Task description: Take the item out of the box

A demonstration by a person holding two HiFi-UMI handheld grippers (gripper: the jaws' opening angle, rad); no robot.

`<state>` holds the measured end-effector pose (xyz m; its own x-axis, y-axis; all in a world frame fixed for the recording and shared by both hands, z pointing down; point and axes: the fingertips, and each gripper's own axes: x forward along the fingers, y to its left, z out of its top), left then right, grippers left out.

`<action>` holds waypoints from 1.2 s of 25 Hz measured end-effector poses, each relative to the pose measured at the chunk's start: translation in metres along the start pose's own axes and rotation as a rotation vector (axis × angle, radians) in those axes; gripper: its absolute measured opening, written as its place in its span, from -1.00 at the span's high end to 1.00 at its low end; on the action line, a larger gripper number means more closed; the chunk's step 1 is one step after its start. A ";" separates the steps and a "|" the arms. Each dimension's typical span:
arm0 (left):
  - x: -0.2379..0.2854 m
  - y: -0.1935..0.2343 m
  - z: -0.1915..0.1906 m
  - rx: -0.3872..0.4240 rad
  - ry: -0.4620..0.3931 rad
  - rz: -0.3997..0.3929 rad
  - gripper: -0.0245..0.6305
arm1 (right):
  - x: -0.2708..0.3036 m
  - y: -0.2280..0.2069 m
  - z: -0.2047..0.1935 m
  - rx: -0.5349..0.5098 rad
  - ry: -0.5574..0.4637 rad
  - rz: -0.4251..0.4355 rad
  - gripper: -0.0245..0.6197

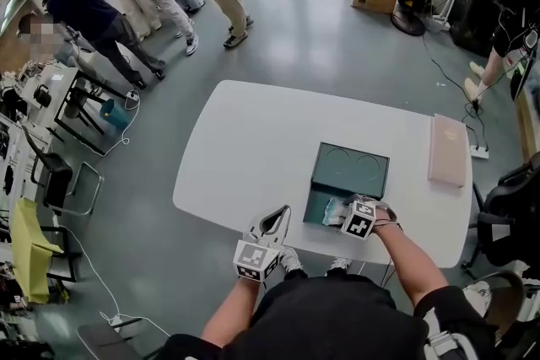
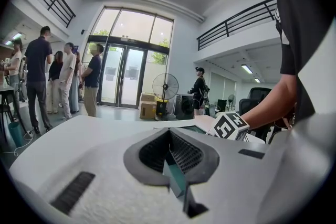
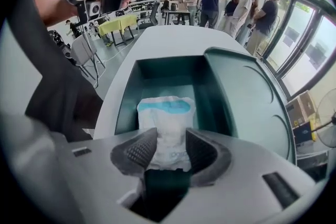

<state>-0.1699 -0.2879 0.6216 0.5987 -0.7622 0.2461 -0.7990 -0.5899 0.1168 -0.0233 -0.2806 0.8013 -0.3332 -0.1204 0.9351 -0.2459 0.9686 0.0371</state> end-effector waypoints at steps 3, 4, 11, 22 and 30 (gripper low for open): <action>-0.001 0.003 0.001 -0.004 0.002 0.005 0.90 | 0.002 -0.001 0.003 -0.005 0.014 -0.004 0.46; -0.001 0.003 0.001 -0.004 0.002 0.004 0.90 | 0.002 -0.001 0.004 -0.008 0.014 -0.008 0.51; 0.001 0.004 0.002 -0.002 0.002 -0.011 0.90 | -0.004 -0.004 0.010 -0.002 -0.010 -0.064 0.71; 0.012 -0.002 0.004 0.004 -0.008 -0.034 0.90 | -0.058 -0.009 0.029 0.039 -0.145 -0.201 0.80; 0.026 -0.014 0.004 0.002 -0.017 -0.051 0.90 | -0.126 -0.030 0.050 0.123 -0.344 -0.385 0.84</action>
<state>-0.1430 -0.3005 0.6221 0.6392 -0.7358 0.2236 -0.7676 -0.6284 0.1264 -0.0193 -0.3050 0.6644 -0.4721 -0.5467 0.6915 -0.5077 0.8099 0.2937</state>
